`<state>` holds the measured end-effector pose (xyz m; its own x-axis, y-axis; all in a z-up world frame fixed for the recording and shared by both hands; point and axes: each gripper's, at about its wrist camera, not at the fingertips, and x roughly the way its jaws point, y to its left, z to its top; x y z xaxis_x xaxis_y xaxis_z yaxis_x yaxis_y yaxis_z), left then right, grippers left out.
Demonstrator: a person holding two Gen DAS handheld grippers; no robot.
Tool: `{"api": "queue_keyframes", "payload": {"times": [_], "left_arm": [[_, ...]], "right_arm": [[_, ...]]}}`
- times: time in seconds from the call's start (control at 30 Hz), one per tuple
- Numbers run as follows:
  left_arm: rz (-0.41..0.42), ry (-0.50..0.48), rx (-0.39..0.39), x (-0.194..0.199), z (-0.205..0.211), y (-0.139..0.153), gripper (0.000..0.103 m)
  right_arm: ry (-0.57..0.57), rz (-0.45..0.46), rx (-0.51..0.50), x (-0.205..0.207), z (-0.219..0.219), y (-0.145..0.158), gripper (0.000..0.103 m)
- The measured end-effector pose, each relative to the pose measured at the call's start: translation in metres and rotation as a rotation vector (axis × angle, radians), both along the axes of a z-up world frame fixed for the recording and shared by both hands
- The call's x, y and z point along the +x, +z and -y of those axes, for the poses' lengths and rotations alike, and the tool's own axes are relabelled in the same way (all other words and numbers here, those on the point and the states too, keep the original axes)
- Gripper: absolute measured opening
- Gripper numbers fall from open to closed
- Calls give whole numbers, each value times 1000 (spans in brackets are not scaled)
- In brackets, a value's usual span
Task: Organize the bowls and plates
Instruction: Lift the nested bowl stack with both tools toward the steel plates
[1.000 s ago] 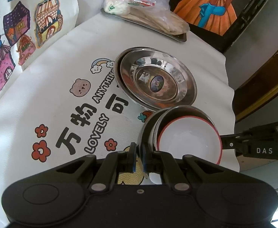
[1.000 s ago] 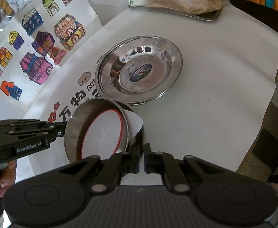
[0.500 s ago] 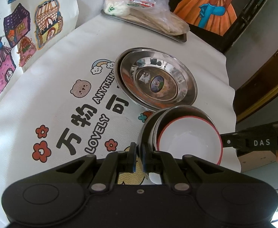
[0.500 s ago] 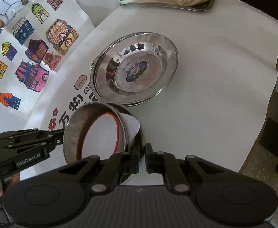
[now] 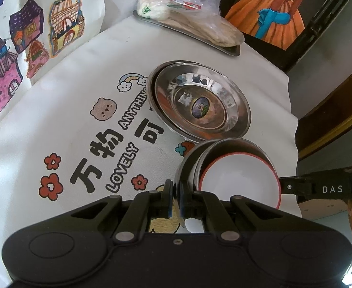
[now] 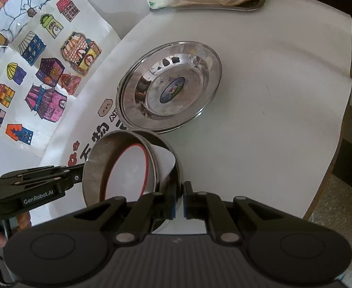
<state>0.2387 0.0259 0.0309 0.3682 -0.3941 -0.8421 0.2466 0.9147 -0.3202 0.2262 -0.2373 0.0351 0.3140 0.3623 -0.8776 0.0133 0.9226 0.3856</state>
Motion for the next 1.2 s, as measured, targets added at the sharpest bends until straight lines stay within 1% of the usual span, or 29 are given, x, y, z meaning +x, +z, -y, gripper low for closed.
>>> {"api": "queue_keyframes", "payload": {"times": [0.33,0.53,0.73,0.9,1.0,1.2], "left_arm": [[-4,-15,-2,-2,10,2,2],[-2,-21,-1,0,18,5,2],[0,-24,-2,1,23,5,2],[-1,-32,17,3,24,1,2],[-18,-23,-9,5,19,-2,3],[-6,-23,-27,3,17,-4,4]], "right_arm": [[-26,-2,12,-5,12,1,6],[-33,14,16,-7,21,7,6],[-43,6,13,-7,24,3,6],[-51,14,23,-4,25,3,8],[-53,9,20,-1,23,4,9],[-71,-2,33,-1,25,2,10]]}}
